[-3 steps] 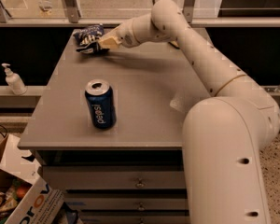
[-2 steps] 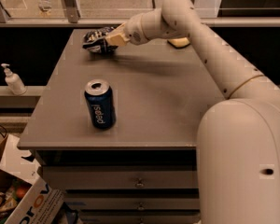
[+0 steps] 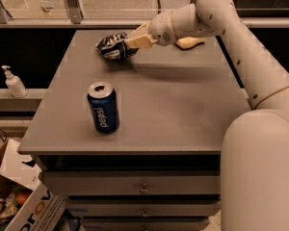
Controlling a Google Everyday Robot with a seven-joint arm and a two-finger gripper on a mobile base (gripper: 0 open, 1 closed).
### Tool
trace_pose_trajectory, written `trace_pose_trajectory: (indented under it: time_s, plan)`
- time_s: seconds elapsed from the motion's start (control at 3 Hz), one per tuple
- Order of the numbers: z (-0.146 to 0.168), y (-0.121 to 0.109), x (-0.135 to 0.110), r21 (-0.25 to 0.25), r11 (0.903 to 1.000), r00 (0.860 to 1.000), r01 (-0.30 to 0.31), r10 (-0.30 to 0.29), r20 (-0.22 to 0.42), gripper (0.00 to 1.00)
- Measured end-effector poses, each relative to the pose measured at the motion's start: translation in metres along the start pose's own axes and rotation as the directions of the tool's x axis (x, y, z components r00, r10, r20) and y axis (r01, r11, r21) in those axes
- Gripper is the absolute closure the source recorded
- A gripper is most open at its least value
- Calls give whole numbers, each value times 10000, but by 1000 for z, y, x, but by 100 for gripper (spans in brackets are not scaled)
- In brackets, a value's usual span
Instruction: Move blue chip bag near pepsi can
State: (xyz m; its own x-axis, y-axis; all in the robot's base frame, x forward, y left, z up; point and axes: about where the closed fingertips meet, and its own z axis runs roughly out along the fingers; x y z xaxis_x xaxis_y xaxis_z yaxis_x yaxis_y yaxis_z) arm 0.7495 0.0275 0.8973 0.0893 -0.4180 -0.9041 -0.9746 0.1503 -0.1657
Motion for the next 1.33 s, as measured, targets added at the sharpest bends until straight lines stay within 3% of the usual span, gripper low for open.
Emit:
trace_pose_trajectory:
  time_s: [0.33, 0.67, 1.33]
  plan:
    - [-28, 28, 9, -948, 9952, 9993, 227, -199, 309, 100]
    - [-57, 58, 10, -1450, 9886, 9980, 397, -320, 552, 100]
    - [-88, 137, 9, -1785, 9823, 9970, 572, -469, 619, 100]
